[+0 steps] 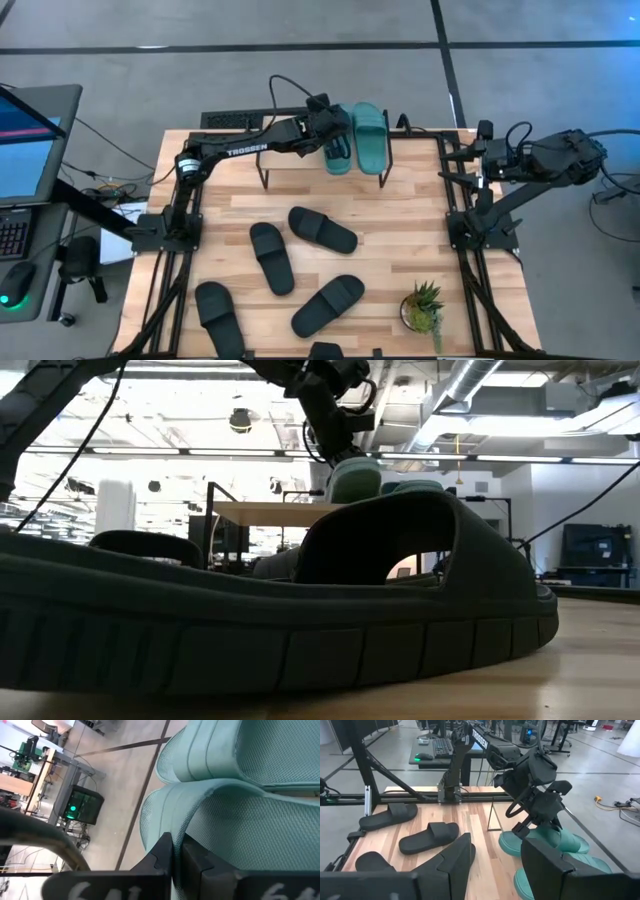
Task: Pick and place slides into the shelf
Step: Put the blue slipper on the shelf
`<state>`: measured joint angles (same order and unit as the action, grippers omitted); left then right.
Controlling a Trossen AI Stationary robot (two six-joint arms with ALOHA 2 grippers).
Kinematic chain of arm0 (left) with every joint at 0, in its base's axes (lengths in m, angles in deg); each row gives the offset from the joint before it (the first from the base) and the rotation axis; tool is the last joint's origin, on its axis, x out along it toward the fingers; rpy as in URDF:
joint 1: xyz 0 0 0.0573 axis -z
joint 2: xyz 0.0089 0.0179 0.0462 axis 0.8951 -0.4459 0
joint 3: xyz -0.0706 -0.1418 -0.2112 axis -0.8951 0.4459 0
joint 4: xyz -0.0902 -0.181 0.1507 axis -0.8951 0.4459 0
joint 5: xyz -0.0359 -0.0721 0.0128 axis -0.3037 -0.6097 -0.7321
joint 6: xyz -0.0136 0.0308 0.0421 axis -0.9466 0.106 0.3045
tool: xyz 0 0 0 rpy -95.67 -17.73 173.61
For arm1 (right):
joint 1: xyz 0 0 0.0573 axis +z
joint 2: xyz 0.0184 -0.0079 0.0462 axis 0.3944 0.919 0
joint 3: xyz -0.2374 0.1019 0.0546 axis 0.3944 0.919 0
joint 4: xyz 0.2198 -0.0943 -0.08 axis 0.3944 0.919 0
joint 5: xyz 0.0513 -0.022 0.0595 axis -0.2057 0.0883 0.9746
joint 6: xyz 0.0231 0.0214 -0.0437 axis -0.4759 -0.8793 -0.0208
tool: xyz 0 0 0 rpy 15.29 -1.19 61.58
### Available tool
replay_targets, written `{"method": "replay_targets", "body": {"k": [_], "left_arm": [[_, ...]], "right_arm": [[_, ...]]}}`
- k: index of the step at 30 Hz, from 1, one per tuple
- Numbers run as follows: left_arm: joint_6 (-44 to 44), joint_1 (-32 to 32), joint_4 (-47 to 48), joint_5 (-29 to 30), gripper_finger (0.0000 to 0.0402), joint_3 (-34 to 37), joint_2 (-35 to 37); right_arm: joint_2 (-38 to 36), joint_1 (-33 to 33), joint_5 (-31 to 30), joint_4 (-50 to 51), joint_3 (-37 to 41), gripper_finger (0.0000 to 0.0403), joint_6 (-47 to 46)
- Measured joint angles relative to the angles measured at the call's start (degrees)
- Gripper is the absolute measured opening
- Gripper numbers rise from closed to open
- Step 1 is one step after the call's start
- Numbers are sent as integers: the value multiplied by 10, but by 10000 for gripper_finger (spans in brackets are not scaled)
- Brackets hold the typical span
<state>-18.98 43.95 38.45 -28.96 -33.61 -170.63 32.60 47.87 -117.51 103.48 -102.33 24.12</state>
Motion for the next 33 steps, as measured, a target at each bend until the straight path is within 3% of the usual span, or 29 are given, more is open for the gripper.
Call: {"method": "replay_targets", "body": {"k": [18, 33], "left_arm": [[-20, 0, -11, -34, 1, 1, -16], [-22, 5, -11, -25, 69, 1, -16]], "right_arm": [[0, 0, 0, 0, 0, 161, -5], [0, 0, 0, 0, 0, 161, -5]]}}
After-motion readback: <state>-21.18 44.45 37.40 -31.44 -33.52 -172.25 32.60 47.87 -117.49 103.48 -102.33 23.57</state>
